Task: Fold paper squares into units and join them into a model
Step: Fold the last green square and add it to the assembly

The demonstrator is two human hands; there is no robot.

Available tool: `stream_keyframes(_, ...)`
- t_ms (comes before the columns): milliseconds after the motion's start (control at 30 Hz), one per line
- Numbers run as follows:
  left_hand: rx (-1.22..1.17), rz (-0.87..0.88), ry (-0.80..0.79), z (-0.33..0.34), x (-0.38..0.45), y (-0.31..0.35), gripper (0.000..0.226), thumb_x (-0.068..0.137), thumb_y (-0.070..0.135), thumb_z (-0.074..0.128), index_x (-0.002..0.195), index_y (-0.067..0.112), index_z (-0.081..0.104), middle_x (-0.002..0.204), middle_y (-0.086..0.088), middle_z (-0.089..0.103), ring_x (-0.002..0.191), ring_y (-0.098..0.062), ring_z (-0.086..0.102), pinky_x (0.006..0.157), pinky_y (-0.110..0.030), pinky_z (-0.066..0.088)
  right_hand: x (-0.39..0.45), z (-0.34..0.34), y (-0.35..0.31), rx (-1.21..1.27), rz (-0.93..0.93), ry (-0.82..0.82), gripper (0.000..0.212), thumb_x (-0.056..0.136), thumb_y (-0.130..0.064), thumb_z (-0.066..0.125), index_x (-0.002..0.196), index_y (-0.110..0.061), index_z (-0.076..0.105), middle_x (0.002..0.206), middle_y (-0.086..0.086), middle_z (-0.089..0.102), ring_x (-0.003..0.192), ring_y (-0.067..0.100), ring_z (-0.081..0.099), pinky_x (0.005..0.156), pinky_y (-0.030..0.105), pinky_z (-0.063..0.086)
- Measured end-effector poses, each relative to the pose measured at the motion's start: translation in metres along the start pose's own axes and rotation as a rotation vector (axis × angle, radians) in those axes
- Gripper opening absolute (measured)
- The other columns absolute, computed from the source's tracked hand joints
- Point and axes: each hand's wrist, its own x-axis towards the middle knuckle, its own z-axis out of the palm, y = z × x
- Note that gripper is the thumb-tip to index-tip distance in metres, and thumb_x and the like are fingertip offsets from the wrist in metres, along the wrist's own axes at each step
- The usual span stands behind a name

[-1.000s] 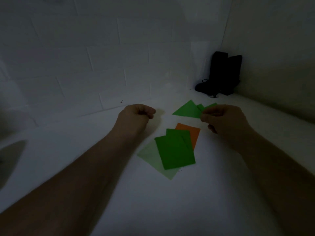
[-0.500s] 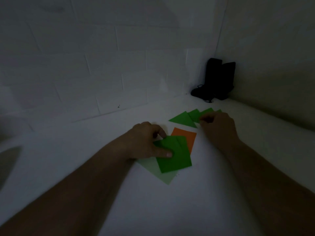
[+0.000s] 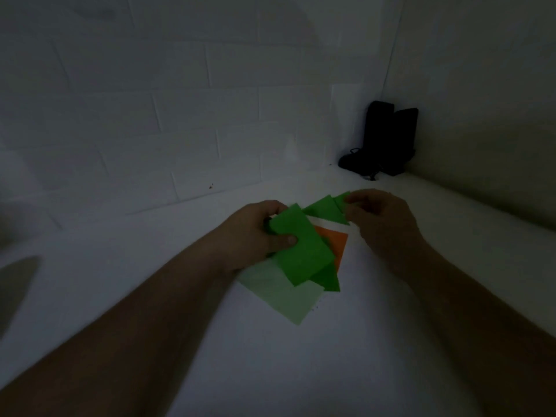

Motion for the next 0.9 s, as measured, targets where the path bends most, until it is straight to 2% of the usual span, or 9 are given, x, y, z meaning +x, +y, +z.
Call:
stream_keyframes(67, -0.238, -0.015, 0.014, 0.002, 0.001, 0.004, 0.023, 0.093, 0.002, 0.07, 0.113, 0.013, 0.069, 0.108, -0.008, 0.077, 0.103, -0.026, 0.074, 0.096, -0.045, 0.058, -0.01, 0.005, -0.011, 0.108, -0.021, -0.198, 0.018, 0.099, -0.023, 0.063, 0.115, -0.02, 0.069, 0.083, -0.009, 0.069, 0.062, -0.006, 0.06, 0.055, 0.012, 0.044)
stream_keyframes(167, -0.493, -0.052, 0.048, 0.007, 0.003, 0.01, 0.026, 0.098, -0.004, 0.059, 0.122, -0.001, 0.065, 0.115, -0.02, 0.074, 0.107, -0.036, 0.072, 0.095, -0.046, 0.059, -0.024, 0.013, -0.02, 0.055, -0.092, -0.41, 0.019, 0.1, -0.025, 0.061, 0.116, -0.024, 0.071, 0.084, -0.013, 0.071, 0.073, -0.003, 0.066, 0.062, 0.018, 0.049)
stream_keyframes(300, -0.678, -0.085, 0.087, 0.014, 0.005, 0.016, 0.025, 0.1, 0.003, 0.057, 0.124, -0.003, 0.065, 0.115, -0.023, 0.073, 0.1, -0.031, 0.073, 0.088, -0.042, 0.061, -0.03, 0.022, -0.023, 0.132, -0.059, -0.321, 0.022, 0.094, -0.011, 0.068, 0.11, -0.025, 0.075, 0.096, -0.004, 0.077, 0.086, 0.012, 0.075, 0.076, 0.035, 0.063)
stream_keyframes(400, -0.75, -0.097, 0.153, 0.016, 0.007, 0.018, 0.024, 0.099, 0.004, 0.059, 0.122, -0.003, 0.065, 0.11, -0.024, 0.074, 0.095, -0.029, 0.074, 0.081, -0.039, 0.062, -0.029, 0.022, -0.022, 0.265, 0.031, -0.285, 0.021, 0.094, -0.004, 0.067, 0.106, -0.019, 0.076, 0.096, 0.005, 0.078, 0.088, 0.023, 0.076, 0.081, 0.05, 0.062)
stream_keyframes(500, -0.815, -0.105, 0.196, 0.016, 0.008, 0.018, 0.024, 0.1, 0.003, 0.056, 0.121, -0.007, 0.065, 0.111, -0.027, 0.073, 0.095, -0.03, 0.073, 0.08, -0.035, 0.062, -0.027, 0.023, -0.022, 0.346, 0.056, -0.264, 0.022, 0.094, -0.002, 0.066, 0.101, -0.022, 0.075, 0.095, 0.003, 0.079, 0.088, 0.023, 0.076, 0.079, 0.047, 0.062)
stream_keyframes(667, -0.813, -0.06, 0.14, 0.015, 0.007, 0.014, 0.029, 0.094, -0.009, 0.059, 0.122, -0.004, 0.064, 0.111, -0.026, 0.074, 0.099, -0.035, 0.074, 0.088, -0.04, 0.062, -0.024, 0.02, -0.023, 0.368, 0.032, -0.125, 0.024, 0.092, -0.002, 0.069, 0.095, -0.026, 0.071, 0.084, -0.009, 0.078, 0.08, 0.01, 0.075, 0.068, 0.027, 0.061)
stream_keyframes(700, -0.804, -0.043, 0.133, 0.016, 0.006, 0.013, 0.031, 0.092, -0.011, 0.06, 0.122, -0.004, 0.064, 0.109, -0.025, 0.075, 0.096, -0.033, 0.075, 0.085, -0.038, 0.063, -0.024, 0.02, -0.024, 0.347, 0.026, -0.116, 0.023, 0.091, -0.003, 0.07, 0.094, -0.026, 0.071, 0.084, -0.01, 0.078, 0.079, 0.009, 0.075, 0.069, 0.028, 0.061)
stream_keyframes(800, -0.711, -0.001, 0.142, 0.015, 0.006, 0.011, 0.035, 0.089, -0.015, 0.063, 0.121, 0.0, 0.066, 0.107, -0.02, 0.077, 0.091, -0.026, 0.076, 0.075, -0.029, 0.061, -0.02, 0.021, -0.031, 0.335, 0.036, -0.114, 0.015, 0.092, -0.008, 0.071, 0.098, -0.022, 0.075, 0.093, 0.001, 0.079, 0.088, 0.021, 0.076, 0.083, 0.046, 0.061)
stream_keyframes(900, -0.607, 0.009, 0.173, 0.013, 0.008, 0.01, 0.029, 0.092, -0.007, 0.065, 0.118, 0.005, 0.071, 0.108, -0.012, 0.078, 0.097, -0.023, 0.074, 0.082, -0.033, 0.059, -0.014, 0.022, -0.043, 0.401, 0.074, -0.173, 0.012, 0.094, -0.01, 0.069, 0.099, -0.018, 0.076, 0.096, 0.007, 0.079, 0.091, 0.028, 0.076, 0.087, 0.054, 0.06)
